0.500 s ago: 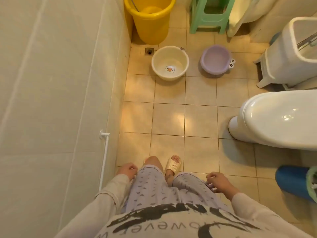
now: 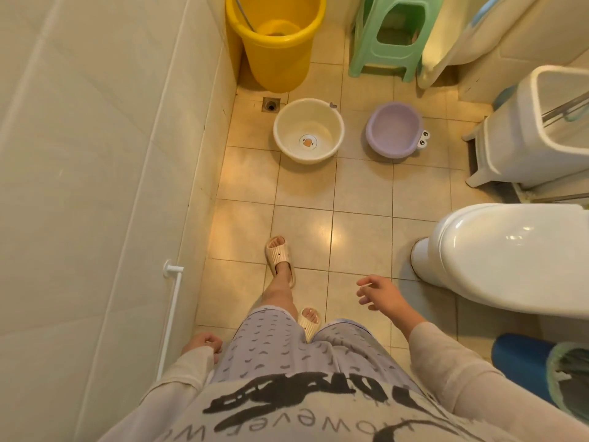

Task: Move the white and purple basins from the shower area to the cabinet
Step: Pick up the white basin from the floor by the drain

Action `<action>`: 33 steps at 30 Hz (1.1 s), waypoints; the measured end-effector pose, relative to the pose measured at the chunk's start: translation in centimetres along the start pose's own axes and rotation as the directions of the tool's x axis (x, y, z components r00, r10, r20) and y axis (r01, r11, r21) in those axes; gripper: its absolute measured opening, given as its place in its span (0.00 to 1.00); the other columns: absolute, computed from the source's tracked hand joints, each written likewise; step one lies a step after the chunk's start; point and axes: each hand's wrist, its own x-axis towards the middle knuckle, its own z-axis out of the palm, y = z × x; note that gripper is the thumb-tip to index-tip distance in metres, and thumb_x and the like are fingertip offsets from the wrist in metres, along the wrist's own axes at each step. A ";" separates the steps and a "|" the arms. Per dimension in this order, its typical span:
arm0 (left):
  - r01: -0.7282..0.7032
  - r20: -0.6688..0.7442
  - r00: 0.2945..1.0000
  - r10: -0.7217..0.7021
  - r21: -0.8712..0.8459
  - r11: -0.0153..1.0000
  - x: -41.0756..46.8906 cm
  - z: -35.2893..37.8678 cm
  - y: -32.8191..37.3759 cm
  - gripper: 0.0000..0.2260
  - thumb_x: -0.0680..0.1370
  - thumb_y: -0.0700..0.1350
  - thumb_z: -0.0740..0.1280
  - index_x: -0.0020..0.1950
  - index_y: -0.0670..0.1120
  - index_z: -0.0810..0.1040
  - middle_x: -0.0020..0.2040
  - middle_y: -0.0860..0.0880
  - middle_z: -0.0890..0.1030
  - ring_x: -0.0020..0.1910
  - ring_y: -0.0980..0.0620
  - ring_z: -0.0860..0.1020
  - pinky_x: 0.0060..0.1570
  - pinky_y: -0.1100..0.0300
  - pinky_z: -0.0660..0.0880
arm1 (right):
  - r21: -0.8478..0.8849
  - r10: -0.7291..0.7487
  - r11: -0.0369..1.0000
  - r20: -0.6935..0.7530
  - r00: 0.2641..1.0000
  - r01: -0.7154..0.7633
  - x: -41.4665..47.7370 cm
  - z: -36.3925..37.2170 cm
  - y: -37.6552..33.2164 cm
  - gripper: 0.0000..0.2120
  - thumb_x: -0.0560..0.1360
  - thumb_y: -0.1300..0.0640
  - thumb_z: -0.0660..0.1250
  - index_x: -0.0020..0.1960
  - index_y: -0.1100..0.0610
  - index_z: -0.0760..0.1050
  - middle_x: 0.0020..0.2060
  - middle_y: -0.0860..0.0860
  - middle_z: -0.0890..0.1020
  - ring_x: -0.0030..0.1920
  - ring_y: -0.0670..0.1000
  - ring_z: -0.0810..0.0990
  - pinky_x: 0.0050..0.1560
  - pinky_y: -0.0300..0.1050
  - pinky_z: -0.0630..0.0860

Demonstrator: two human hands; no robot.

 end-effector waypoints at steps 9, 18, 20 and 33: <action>-0.089 -0.020 0.995 0.097 0.232 0.969 6.6 -2.4 15.7 0.12 0.76 0.36 0.60 0.33 0.45 0.74 0.40 0.43 0.78 0.38 0.46 0.74 0.45 0.58 0.71 | 0.087 0.187 0.980 -0.069 0.980 -0.181 4.1 -3.3 -5.7 0.11 0.76 0.63 0.57 0.56 0.62 0.74 0.44 0.57 0.79 0.40 0.53 0.77 0.37 0.43 0.71; -0.341 0.033 0.938 0.345 0.271 0.900 8.2 -4.6 35.3 0.10 0.76 0.39 0.60 0.35 0.48 0.72 0.44 0.44 0.79 0.30 0.53 0.73 0.29 0.62 0.65 | 0.178 0.327 0.935 -0.100 0.940 -0.307 7.9 -5.4 -9.8 0.07 0.78 0.61 0.59 0.53 0.61 0.73 0.43 0.58 0.77 0.34 0.51 0.73 0.33 0.41 0.67; -0.342 0.039 0.938 0.344 0.264 0.902 8.6 -4.7 37.4 0.09 0.76 0.39 0.60 0.36 0.48 0.72 0.44 0.44 0.79 0.30 0.53 0.73 0.29 0.62 0.64 | 0.193 0.331 0.932 -0.105 0.938 -0.308 9.1 -6.0 -11.0 0.07 0.78 0.61 0.58 0.52 0.62 0.73 0.42 0.58 0.77 0.34 0.52 0.74 0.33 0.41 0.67; -0.034 -0.019 0.999 0.040 0.259 0.965 11.7 -4.9 39.8 0.09 0.75 0.35 0.61 0.35 0.42 0.74 0.41 0.42 0.77 0.40 0.46 0.73 0.51 0.48 0.75 | 0.040 0.161 0.986 -0.040 0.986 -0.160 21.0 -13.3 -26.7 0.08 0.77 0.61 0.59 0.53 0.60 0.75 0.43 0.57 0.80 0.39 0.54 0.78 0.36 0.42 0.71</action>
